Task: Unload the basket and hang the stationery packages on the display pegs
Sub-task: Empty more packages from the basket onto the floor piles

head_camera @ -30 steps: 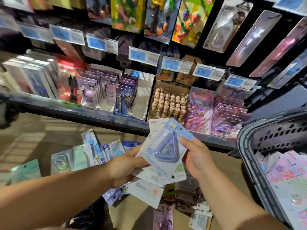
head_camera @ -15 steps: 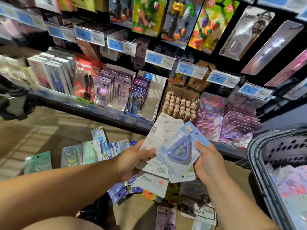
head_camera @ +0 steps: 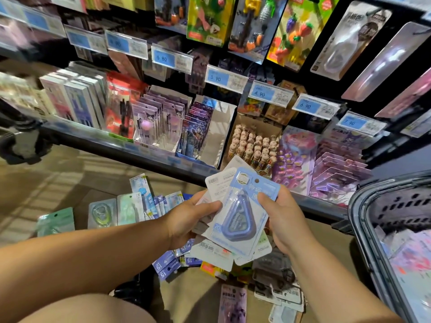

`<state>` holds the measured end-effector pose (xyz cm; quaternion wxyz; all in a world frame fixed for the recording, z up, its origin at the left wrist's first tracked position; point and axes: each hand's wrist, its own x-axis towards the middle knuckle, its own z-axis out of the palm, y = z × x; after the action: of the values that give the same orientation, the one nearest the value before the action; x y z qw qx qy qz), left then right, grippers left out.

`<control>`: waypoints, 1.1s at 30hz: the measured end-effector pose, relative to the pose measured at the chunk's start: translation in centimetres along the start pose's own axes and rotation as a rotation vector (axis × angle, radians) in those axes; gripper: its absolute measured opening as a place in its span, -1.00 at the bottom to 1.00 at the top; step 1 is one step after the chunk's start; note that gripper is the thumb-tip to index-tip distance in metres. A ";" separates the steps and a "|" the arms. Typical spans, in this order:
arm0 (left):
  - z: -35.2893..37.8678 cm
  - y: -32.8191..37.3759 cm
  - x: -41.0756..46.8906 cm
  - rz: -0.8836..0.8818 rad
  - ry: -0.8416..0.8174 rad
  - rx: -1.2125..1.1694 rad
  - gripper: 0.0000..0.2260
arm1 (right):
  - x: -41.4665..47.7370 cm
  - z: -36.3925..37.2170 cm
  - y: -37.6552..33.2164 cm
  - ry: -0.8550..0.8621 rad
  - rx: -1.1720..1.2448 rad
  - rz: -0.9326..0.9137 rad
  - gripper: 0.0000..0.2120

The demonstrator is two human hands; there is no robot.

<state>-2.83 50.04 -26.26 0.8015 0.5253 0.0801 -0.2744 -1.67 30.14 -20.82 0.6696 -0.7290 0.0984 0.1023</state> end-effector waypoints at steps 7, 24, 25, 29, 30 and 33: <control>0.2 0.0 -0.4 0.012 0.036 -0.017 -0.48 | -0.5 0.6 -0.2 0.027 0.021 0.016 -0.86; 0.2 -0.2 -0.9 -0.060 -0.132 0.035 -0.48 | -0.1 3.0 2.6 -0.089 0.448 0.408 -0.40; 0.5 -0.3 -1.0 -0.042 -0.129 0.031 -0.48 | -0.1 3.1 2.6 -0.071 0.452 0.404 -0.40; 1.3 0.6 -0.9 0.168 0.056 0.081 -0.47 | 0.2 3.5 2.6 -0.017 0.521 0.396 -0.54; 1.4 0.8 -0.9 0.235 0.117 0.116 -0.50 | 0.2 3.5 2.7 0.004 0.535 0.390 -0.51; 1.8 1.1 -1.2 0.386 0.205 0.282 -0.61 | 0.1 3.9 2.6 0.116 0.547 0.359 -0.04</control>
<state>-3.53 49.18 -24.15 0.7457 0.6623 0.0201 -0.0700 -2.33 33.83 -23.63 0.8052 -0.4976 0.2873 0.1466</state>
